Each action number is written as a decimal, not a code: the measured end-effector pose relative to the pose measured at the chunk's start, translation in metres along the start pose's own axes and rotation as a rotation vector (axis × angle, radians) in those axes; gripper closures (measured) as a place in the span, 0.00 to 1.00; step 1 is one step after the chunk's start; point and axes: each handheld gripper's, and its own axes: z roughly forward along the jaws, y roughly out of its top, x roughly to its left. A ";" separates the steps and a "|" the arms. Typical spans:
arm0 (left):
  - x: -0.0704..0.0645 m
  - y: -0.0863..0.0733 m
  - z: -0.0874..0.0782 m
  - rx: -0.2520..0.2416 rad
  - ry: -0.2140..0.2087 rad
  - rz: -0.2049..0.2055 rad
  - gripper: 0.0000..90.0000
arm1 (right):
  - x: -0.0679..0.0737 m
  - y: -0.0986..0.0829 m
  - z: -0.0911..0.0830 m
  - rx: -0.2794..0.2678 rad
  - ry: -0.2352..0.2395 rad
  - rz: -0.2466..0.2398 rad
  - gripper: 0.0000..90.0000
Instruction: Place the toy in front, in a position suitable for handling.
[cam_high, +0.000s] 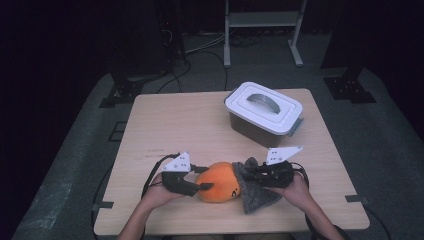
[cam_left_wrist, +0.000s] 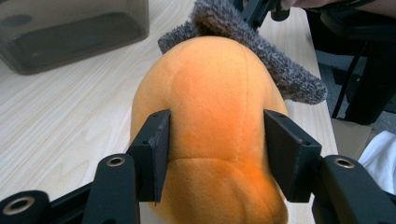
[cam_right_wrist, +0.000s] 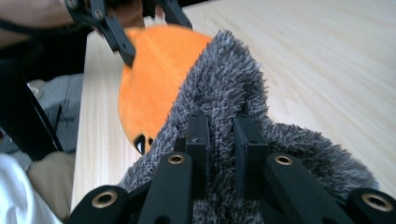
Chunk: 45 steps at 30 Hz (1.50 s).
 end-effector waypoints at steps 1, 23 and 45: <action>0.000 0.000 -0.001 -0.002 -0.001 -0.003 0.48 | 0.001 0.001 -0.001 -0.013 0.003 -0.002 0.86; -0.019 0.019 0.013 -0.084 0.200 0.127 0.56 | 0.003 0.022 -0.008 -0.147 -0.011 -0.024 0.86; -0.014 0.007 0.018 -0.021 0.088 0.085 0.40 | 0.005 0.010 0.005 0.002 -0.009 -0.048 0.85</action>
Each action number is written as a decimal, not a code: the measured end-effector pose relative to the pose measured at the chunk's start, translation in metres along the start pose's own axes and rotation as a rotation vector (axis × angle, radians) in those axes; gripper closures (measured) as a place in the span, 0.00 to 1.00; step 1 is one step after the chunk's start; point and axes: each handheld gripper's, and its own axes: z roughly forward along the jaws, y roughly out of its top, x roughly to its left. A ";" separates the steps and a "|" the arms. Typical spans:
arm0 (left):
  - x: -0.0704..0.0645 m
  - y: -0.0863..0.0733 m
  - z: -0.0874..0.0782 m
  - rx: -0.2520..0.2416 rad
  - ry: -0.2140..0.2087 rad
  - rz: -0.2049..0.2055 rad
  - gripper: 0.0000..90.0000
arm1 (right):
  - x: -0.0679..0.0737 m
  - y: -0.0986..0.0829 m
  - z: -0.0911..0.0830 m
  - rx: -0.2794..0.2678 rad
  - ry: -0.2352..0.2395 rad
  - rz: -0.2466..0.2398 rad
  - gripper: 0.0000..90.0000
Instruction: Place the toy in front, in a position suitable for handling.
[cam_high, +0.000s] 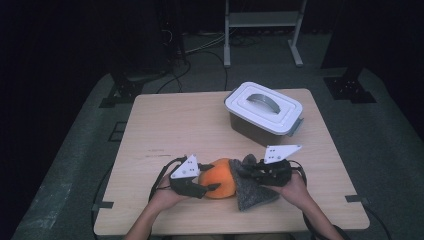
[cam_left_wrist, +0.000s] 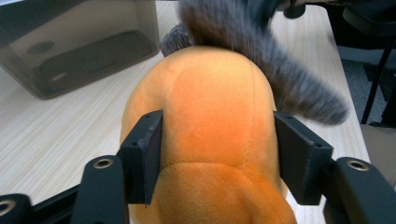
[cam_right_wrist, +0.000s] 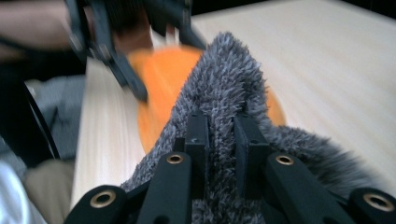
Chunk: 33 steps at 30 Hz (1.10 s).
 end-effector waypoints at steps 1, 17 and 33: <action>0.000 0.001 0.000 0.004 -0.002 -0.002 0.40 | 0.000 0.000 0.000 0.000 0.000 0.000 0.85; 0.009 -0.002 -0.008 -0.031 -0.063 -0.105 0.47 | -0.006 -0.013 -0.007 0.073 -0.015 0.033 0.85; 0.020 -0.011 -0.015 -0.024 -0.065 -0.131 0.46 | -0.015 -0.021 -0.004 0.053 -0.047 0.067 0.85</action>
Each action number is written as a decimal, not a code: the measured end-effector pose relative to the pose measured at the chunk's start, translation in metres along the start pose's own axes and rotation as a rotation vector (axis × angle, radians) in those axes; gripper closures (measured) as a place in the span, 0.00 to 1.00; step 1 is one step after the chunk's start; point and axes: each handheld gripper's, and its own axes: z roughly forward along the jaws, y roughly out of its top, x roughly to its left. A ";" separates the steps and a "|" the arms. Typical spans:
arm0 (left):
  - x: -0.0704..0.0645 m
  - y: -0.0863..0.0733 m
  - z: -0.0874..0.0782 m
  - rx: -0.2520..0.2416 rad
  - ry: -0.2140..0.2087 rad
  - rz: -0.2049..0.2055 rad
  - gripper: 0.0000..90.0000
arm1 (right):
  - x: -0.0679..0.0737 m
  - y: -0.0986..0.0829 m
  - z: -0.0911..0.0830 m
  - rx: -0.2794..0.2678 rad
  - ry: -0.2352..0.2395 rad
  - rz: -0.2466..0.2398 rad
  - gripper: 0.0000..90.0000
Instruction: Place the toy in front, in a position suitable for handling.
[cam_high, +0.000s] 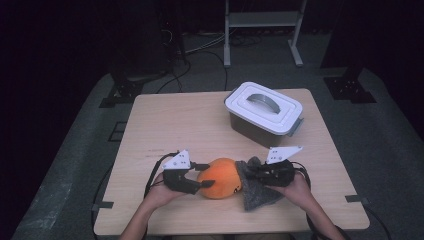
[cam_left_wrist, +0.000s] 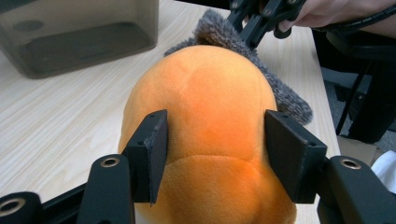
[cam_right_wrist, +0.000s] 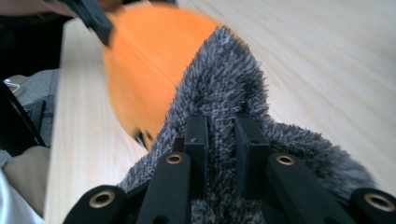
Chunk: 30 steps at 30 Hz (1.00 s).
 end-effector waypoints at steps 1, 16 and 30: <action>0.001 -0.001 -0.001 -0.003 0.002 -0.005 0.46 | -0.002 -0.002 0.000 0.007 -0.007 0.011 0.85; -0.002 0.001 0.005 -0.004 -0.010 0.005 0.45 | 0.002 0.007 0.003 -0.094 0.005 0.029 0.84; -0.011 0.007 0.014 0.004 0.005 0.035 0.45 | 0.022 0.025 0.003 -0.130 0.026 -0.068 0.85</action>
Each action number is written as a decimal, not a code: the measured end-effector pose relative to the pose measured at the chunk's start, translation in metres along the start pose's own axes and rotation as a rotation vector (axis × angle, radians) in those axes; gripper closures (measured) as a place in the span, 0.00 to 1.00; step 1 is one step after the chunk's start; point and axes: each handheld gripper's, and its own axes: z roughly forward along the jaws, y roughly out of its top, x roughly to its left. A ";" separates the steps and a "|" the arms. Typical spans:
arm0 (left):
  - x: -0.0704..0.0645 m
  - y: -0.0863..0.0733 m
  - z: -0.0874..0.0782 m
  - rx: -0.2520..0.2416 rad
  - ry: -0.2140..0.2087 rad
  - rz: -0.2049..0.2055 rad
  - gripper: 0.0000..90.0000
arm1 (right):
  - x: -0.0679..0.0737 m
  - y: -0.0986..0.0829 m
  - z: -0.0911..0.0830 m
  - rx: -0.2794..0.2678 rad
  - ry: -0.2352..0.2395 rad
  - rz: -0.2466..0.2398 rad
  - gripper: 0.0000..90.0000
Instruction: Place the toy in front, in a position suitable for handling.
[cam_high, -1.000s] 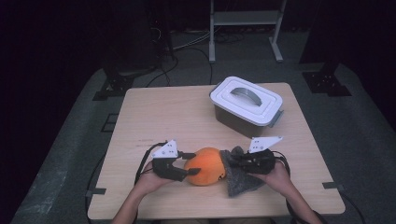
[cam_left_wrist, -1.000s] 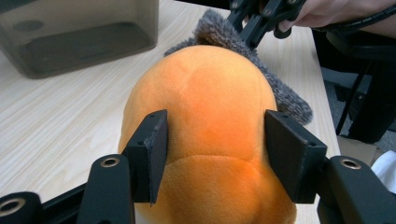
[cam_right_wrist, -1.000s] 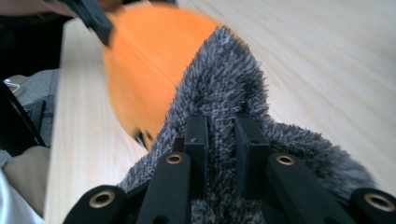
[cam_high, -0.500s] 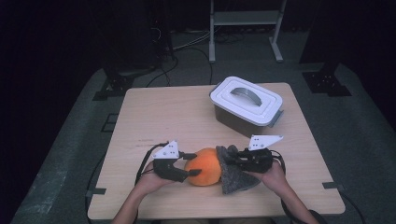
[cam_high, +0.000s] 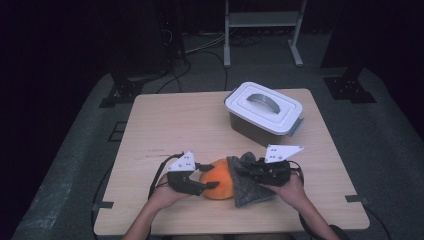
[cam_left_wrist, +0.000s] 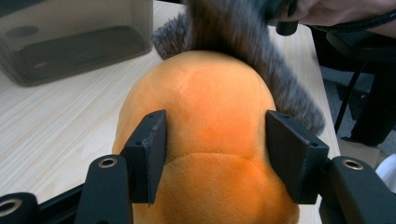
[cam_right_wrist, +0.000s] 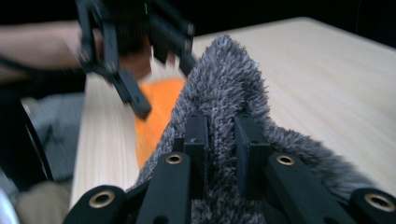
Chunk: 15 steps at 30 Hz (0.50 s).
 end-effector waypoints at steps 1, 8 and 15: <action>-0.001 0.000 0.001 -0.003 0.003 -0.001 0.45 | -0.002 -0.006 0.004 0.006 0.007 0.023 0.85; -0.003 0.001 0.003 -0.005 0.009 0.005 0.43 | -0.004 -0.010 0.000 0.004 0.007 0.041 0.85; 0.003 0.000 -0.003 0.021 -0.007 -0.052 0.28 | -0.011 -0.016 -0.004 0.036 -0.013 0.047 0.85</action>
